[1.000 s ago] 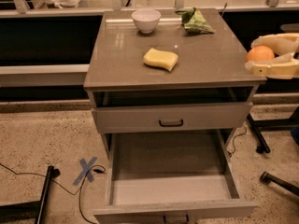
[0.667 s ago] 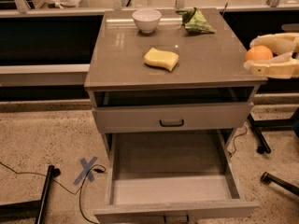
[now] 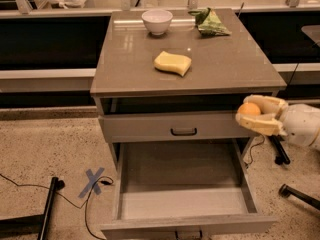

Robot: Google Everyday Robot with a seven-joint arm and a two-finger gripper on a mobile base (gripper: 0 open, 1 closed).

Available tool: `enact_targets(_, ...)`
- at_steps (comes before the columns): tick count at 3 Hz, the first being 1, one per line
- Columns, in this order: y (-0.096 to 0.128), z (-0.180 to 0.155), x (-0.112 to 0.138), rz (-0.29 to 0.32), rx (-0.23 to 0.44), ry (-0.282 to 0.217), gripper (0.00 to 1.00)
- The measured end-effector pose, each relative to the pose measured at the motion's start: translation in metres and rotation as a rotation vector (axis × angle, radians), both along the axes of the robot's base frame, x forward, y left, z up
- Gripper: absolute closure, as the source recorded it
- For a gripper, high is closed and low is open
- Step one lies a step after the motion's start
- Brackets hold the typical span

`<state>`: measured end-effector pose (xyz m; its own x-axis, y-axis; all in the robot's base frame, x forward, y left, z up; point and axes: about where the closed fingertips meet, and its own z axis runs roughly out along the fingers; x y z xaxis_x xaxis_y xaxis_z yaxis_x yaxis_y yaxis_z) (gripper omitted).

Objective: Place orange into middle drawer

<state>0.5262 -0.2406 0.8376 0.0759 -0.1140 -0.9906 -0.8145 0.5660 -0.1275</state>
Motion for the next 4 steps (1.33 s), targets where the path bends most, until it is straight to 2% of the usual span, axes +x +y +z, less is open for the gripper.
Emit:
enact_targets(1,0.000,-0.002,0.001,-0.008,-0.009,-0.005,1.00)
enact_targets(2,-0.008,-0.055,0.015,-0.029,-0.065,0.028,1.00)
enact_targets(3,-0.026,-0.144,0.017,-0.012,-0.157,0.095,1.00)
enact_targets(4,-0.041,-0.201,0.019,-0.015,-0.299,0.154,1.00)
